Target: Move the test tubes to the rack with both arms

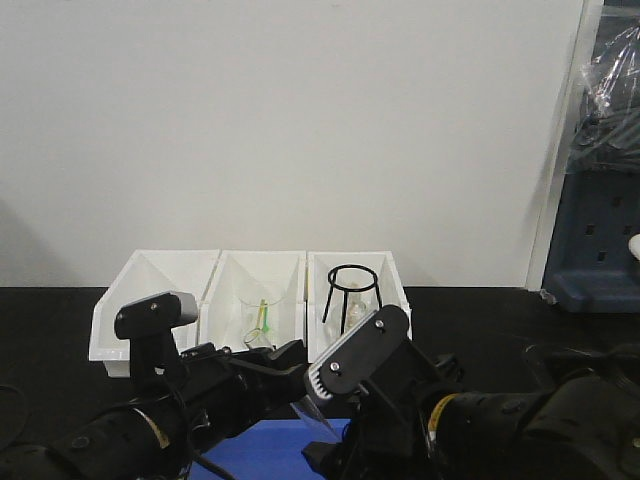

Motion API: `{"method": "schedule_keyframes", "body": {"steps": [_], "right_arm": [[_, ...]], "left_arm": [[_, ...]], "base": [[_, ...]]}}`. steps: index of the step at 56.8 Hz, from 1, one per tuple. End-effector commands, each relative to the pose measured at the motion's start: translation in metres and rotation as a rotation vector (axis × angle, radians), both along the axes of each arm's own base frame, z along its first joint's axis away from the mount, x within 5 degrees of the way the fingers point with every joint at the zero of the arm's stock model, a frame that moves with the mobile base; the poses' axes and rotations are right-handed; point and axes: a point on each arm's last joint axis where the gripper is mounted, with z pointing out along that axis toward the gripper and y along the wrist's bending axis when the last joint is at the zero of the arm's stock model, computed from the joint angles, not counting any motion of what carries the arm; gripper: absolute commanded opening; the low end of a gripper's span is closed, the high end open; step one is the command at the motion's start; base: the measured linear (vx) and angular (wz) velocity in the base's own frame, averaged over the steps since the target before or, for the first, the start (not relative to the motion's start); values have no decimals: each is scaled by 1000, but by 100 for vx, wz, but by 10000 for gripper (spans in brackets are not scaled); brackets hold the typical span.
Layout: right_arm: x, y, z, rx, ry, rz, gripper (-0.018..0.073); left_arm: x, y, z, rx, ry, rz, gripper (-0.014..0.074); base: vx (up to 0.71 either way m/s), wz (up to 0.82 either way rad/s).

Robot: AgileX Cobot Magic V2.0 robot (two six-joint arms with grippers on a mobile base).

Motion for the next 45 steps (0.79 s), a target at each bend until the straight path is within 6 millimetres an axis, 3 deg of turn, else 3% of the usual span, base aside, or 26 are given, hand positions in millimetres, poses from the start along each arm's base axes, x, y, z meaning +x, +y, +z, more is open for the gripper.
{"method": "schedule_keyframes", "body": {"steps": [1, 28, 45], "right_arm": [[6, 6, 29, 69, -117, 19, 456], [28, 23, 27, 21, -169, 67, 456], [30, 24, 25, 20, -165, 64, 456]], "left_arm": [[-1, -1, 32, -130, -108, 3, -6], [-10, -12, 33, -195, -68, -31, -6], [-11, -12, 33, -200, -70, -32, -6]], "base": [[0, 0], [0, 0], [0, 0]]}}
